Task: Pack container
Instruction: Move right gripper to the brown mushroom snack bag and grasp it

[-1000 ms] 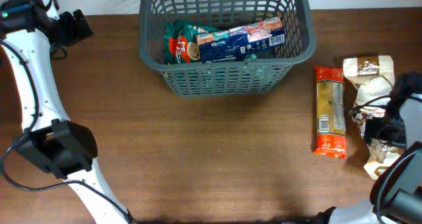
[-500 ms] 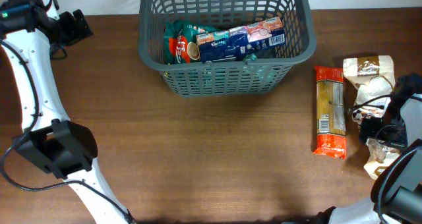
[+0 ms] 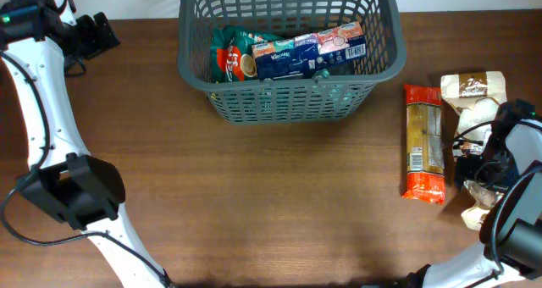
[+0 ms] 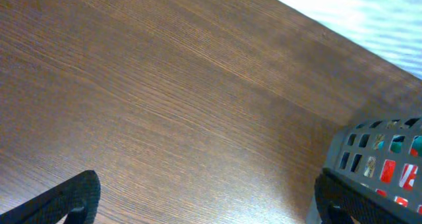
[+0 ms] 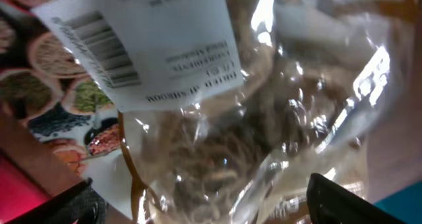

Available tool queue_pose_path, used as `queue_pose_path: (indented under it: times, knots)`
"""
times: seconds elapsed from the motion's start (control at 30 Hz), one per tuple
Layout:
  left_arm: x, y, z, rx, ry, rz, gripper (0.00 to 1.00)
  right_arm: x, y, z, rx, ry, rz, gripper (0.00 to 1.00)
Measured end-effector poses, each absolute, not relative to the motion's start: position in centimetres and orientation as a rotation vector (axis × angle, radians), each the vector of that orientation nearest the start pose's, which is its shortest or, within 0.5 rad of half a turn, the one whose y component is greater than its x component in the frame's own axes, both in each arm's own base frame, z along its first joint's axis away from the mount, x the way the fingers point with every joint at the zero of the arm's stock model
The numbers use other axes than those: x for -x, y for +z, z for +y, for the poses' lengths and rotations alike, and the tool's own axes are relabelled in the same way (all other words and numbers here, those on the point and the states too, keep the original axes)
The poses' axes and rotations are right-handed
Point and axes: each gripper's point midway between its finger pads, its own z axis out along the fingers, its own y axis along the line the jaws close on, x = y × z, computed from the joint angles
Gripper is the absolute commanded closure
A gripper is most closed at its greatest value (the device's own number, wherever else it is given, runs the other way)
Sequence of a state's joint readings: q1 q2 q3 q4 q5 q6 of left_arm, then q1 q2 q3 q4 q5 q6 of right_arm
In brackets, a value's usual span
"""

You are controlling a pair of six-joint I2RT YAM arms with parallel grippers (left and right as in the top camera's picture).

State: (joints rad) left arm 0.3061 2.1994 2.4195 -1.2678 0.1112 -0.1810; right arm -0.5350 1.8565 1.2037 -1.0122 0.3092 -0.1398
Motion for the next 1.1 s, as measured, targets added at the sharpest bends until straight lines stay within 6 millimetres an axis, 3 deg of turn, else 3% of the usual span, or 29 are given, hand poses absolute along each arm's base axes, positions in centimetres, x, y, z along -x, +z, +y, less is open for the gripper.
queue_pose_path:
  times: [0.07,0.17,0.37,0.43,0.53,0.8,0.97,1.1]
  knots:
    - [-50.5,22.7,14.0,0.592,-0.101,2.543,0.01,-23.6,2.7,-20.0,-0.621,-0.435,3.241,0.17]
    - [-50.5,22.7,14.0,0.592,-0.101,2.543,0.01,-23.6,2.3,-20.1,-0.629,-0.434,3.245,0.18]
    - [-50.5,22.7,14.0,0.592,-0.101,2.543,0.01,-23.4,1.3,-20.0,-0.641,-0.424,3.270,0.29]
    - [-50.5,22.7,14.0,0.592,-0.101,2.543,0.01,-23.4,1.1,-20.0,-0.638,-0.426,3.279,0.42]
    - [-50.5,22.7,14.0,0.592,-0.101,2.543,0.01,-23.3,1.0,-20.1,-0.644,-0.439,3.278,0.53]
    - [-50.5,22.7,14.0,0.592,-0.101,2.543,0.01,-23.4,1.1,-20.1,-0.682,-0.442,3.264,0.67]
    - [-50.5,22.7,14.0,0.592,-0.102,2.543,0.01,-24.5,1.9,-19.2,-0.695,-0.304,3.253,0.75]
    - [-50.5,22.7,14.0,0.592,-0.102,2.543,0.01,-26.7,4.8,-19.3,-0.750,-0.228,3.193,0.78]
